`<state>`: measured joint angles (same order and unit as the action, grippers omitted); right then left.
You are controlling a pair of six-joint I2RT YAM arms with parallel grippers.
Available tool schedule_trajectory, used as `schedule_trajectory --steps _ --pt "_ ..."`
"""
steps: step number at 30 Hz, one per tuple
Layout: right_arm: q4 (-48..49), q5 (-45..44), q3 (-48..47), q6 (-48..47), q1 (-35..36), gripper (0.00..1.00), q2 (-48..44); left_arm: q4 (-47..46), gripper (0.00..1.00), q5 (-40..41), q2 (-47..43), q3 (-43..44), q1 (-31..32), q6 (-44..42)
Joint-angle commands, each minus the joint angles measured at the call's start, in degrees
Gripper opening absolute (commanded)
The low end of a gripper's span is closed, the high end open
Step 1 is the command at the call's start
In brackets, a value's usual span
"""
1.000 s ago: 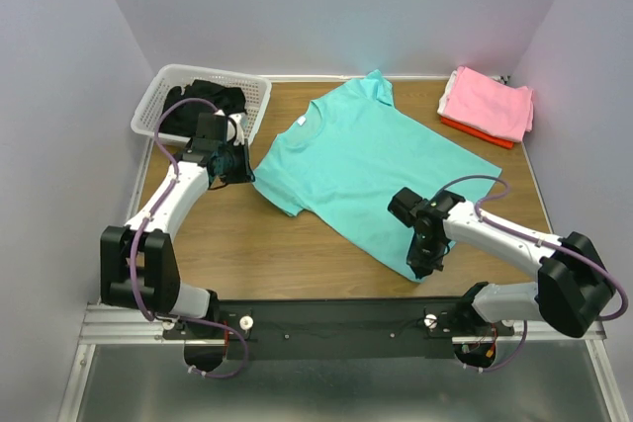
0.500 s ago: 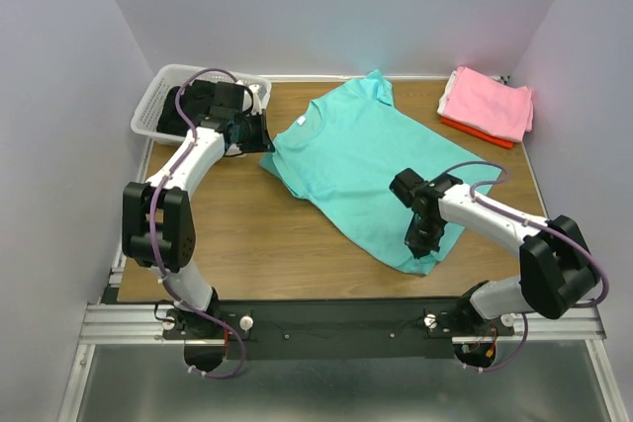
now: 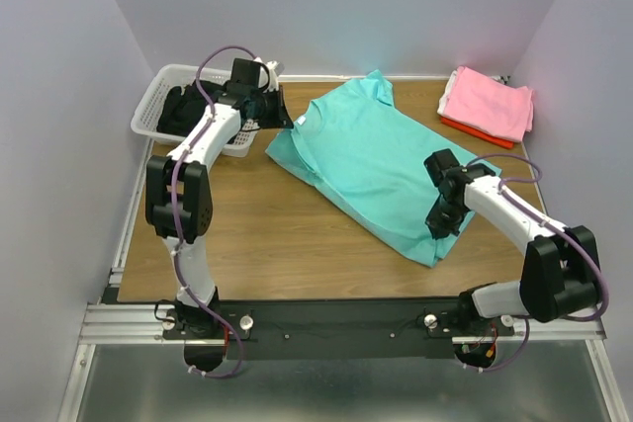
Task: Fold and stack the t-shirts
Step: Fold the tshirt
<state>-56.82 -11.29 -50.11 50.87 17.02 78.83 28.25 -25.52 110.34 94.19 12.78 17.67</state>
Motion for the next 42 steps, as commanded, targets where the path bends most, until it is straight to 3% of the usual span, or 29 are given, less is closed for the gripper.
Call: schedule_trajectory --steps 1,10,15,30,42 --pt "0.66 -1.63 -0.43 -2.00 -2.24 0.00 -1.13 -0.04 0.00 -3.22 4.17 7.20 1.37 0.96" --pt "0.83 -2.07 -1.22 -5.43 -9.01 0.00 -1.92 1.89 0.00 -5.42 15.06 24.70 2.25 3.68" --pt "2.50 -1.90 -2.53 -7.80 -13.40 0.00 -0.96 1.98 0.00 -7.35 19.55 30.25 3.04 4.48" --pt "7.77 -1.89 -7.90 -14.13 -20.18 0.00 8.01 -5.91 0.00 -10.34 25.71 34.39 3.22 8.17" --pt "9.27 -1.54 -8.43 -14.75 -20.97 0.00 10.64 -12.43 0.00 -15.08 31.59 36.06 3.66 8.43"
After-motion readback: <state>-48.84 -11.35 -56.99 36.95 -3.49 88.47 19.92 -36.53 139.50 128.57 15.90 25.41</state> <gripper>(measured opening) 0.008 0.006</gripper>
